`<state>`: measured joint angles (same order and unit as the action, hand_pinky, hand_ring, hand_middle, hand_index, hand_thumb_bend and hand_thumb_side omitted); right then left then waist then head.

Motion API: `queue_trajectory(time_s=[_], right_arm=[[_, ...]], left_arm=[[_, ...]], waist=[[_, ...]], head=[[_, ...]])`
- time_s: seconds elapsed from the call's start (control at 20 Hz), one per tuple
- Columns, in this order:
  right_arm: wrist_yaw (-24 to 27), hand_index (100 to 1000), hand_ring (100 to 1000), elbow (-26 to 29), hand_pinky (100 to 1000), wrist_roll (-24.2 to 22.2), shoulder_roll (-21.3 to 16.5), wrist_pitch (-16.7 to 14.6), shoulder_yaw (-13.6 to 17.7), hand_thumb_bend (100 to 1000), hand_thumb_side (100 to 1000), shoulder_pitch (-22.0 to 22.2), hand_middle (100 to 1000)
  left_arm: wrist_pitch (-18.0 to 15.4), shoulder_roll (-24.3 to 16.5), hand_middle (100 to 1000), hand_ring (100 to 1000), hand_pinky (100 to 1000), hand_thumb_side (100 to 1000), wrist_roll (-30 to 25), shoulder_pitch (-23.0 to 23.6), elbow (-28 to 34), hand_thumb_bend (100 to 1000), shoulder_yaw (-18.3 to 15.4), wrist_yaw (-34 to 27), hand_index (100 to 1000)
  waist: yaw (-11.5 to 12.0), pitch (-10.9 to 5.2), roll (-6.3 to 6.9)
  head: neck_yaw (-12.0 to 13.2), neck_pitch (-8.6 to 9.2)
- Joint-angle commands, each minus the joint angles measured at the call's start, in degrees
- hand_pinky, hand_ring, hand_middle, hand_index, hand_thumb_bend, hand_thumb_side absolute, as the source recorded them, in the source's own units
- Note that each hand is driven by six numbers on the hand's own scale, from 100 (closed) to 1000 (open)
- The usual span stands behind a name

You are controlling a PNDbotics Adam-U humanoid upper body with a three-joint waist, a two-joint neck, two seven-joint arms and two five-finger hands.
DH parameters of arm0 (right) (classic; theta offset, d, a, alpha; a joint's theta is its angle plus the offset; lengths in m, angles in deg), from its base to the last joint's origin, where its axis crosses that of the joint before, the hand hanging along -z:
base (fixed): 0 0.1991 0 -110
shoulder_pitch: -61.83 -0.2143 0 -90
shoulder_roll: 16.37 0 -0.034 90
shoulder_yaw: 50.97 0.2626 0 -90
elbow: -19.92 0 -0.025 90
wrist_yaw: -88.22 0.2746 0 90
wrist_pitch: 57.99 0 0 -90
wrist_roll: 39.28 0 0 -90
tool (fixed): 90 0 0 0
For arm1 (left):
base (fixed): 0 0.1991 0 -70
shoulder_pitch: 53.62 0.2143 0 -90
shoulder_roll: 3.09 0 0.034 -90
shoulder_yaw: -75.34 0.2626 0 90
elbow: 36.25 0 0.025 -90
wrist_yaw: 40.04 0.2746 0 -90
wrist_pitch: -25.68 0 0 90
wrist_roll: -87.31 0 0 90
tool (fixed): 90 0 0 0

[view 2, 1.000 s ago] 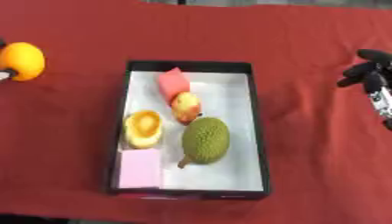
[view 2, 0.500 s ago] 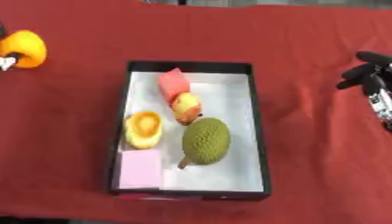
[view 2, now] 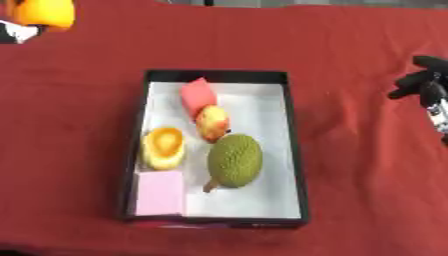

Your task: Pick up objects on the table and place them in the box.

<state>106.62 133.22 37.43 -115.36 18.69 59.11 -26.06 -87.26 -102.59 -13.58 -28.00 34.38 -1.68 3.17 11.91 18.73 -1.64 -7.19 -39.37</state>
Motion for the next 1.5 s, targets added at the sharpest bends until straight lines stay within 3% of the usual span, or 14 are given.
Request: queue_trajectory(time_s=[0.05,0.3,0.65,0.75,0.85,0.9,1.0,1.05,1.1,1.15,1.2,1.3,1.5], right_arm=[[2.2,857,645,1.3,975,1.0,-2.9,-0.8,1.3,100,524,0.0,635],[4.8,857,647,1.3,972,2.1,-4.8,-2.5,2.2,100,526,0.5,637],[5.9,857,648,1.3,973,2.9,-5.7,-3.8,3.0,100,527,1.5,637],[5.9,857,647,1.3,973,2.8,-5.6,-3.5,2.9,100,526,1.4,636],[5.7,857,647,1.3,974,2.6,-5.5,-3.1,2.8,100,526,1.3,636],[5.6,857,646,1.3,974,2.5,-5.5,-3.0,2.8,100,526,1.3,636],[5.5,857,646,1.3,974,2.5,-5.4,-2.8,2.9,100,525,1.4,636],[5.4,857,646,1.3,974,2.6,-5.3,-2.8,2.9,100,525,1.4,636],[5.4,857,646,1.3,974,2.6,-5.3,-2.8,3.0,100,525,1.5,636],[5.3,857,646,1.3,974,2.7,-5.2,-2.8,3.2,100,525,1.7,636],[5.3,857,646,1.3,974,2.8,-5.1,-2.9,3.3,100,525,1.8,636],[5.2,857,646,1.3,974,3.0,-4.7,-3.0,3.5,100,526,1.9,636],[4.8,857,647,1.3,973,3.4,-3.8,-3.5,3.9,100,526,2.3,636]], left_arm=[[0.1,1.4,574,659,689,100,-5.9,-1.6,10.1,344,3.1,-5.4,406],[0.6,6.6,577,656,687,100,-14.2,-3.9,14.9,305,8.5,-11.3,415],[-0.7,11.4,591,668,695,100,-20.3,-4.3,11.1,285,12.3,-10.1,479],[-1.3,12.3,689,740,752,134,-20.9,-4.1,9.5,312,12.8,-8.4,700],[-2.1,12.6,769,788,798,383,-21.0,-3.7,8.7,298,12.7,-7.2,812],[-2.2,12.4,815,825,836,692,-20.7,-3.5,8.6,327,12.2,-7.0,871],[-1.9,11.4,819,826,841,821,-19.5,-2.9,9.5,303,10.8,-7.0,882],[-1.4,10.7,818,826,841,825,-18.8,-2.4,10.2,294,10.0,-7.4,882],[-0.8,9.9,812,820,841,806,-17.9,-1.8,11.2,190,8.9,-8.1,869],[0.4,8.6,805,814,839,757,-16.5,-0.7,12.9,150,7.2,-9.3,860],[2.0,7.4,779,793,829,606,-14.7,0.7,14.9,100,5.2,-10.9,829],[6.5,5.2,739,762,815,527,-10.6,4.2,19.7,100,0.4,-15.0,789],[17.1,0.6,681,713,795,594,-0.7,12.7,29.1,100,-10.5,-27.5,748]], waist=[[-0.2,-1.72,0.06],[-0.6,-1.90,0.13],[-1.1,-1.90,0.45],[-1.2,-1.87,0.59],[-1.1,-1.84,0.70],[-1.1,-1.85,0.74],[-0.9,-1.89,0.82],[-0.8,-1.90,0.85],[-0.6,-1.92,0.83],[-0.4,-1.92,0.80],[-0.1,-1.88,0.70],[0.4,-1.78,0.39],[1.4,-1.53,-0.45]], head=[[0.2,-0.15],[0.5,-0.29],[0.7,-0.36],[0.7,-0.35],[0.5,-0.37],[0.4,-0.41],[0.1,-0.51],[0.0,-0.53],[-0.2,-0.55],[-0.4,-0.52],[-0.7,-0.44],[-1.2,-0.34],[-2.1,-0.03]])
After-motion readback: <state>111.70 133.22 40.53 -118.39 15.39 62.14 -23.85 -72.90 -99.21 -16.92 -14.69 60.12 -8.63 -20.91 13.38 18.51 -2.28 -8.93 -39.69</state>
